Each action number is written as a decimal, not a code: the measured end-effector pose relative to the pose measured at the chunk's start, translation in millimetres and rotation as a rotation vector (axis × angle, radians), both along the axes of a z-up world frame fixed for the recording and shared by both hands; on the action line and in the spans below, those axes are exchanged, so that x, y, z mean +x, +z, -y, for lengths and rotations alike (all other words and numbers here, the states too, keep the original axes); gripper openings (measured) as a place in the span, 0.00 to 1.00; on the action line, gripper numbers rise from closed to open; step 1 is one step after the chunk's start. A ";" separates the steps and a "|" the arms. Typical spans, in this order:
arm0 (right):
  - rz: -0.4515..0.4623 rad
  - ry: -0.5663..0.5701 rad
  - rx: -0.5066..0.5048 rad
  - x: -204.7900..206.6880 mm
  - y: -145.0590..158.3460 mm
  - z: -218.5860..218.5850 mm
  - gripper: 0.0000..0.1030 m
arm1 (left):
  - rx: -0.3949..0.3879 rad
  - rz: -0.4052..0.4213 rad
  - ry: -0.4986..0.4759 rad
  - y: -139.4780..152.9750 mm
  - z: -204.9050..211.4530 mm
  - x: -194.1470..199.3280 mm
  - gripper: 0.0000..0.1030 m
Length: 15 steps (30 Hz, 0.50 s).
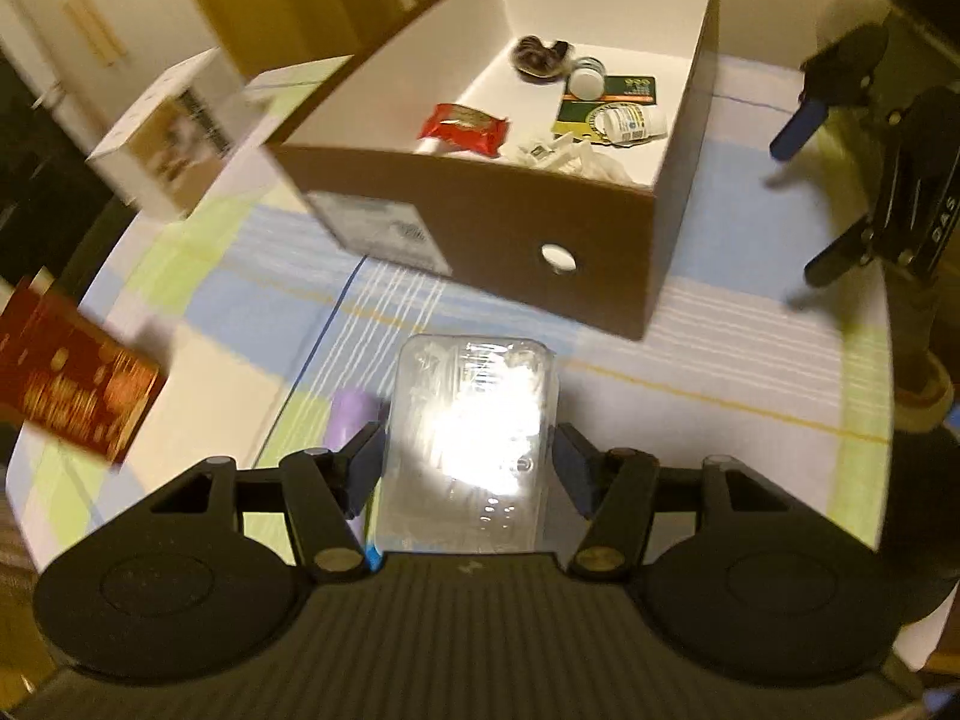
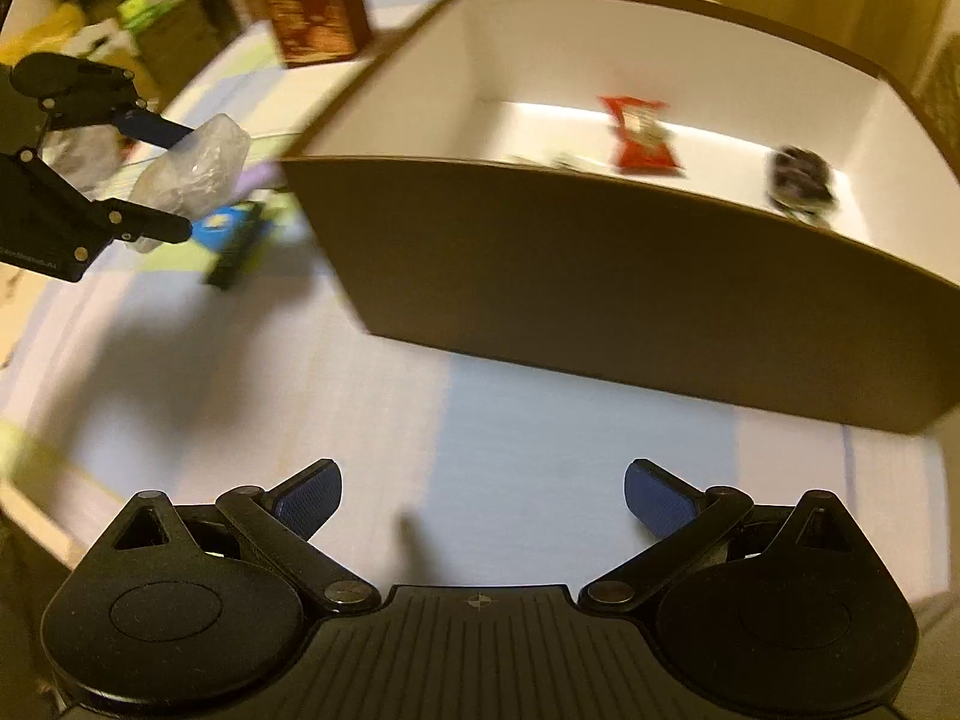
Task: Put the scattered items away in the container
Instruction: 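Lift the floss-pick box with the left gripper while the right grasps the green lip gel tube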
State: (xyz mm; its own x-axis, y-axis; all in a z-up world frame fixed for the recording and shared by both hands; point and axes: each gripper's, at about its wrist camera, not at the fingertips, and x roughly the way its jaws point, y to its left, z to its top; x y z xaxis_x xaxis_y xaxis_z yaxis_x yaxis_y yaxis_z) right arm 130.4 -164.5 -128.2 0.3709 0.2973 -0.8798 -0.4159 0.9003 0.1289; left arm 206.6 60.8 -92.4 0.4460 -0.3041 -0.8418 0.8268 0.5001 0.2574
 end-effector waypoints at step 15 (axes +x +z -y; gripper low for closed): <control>0.107 0.188 0.148 -4.2 5.3 -123.4 0.68 | -0.072 -0.023 0.306 17.1 -102.2 -52.9 0.55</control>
State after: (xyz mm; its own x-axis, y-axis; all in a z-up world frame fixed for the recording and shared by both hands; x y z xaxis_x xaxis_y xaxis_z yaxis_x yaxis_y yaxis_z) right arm 126.3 -41.1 -122.9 0.3855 0.4922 -0.7805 -0.5922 0.7806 0.1997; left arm 153.7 163.0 -75.3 0.5075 -0.2179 -0.8337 0.6402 0.7429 0.1955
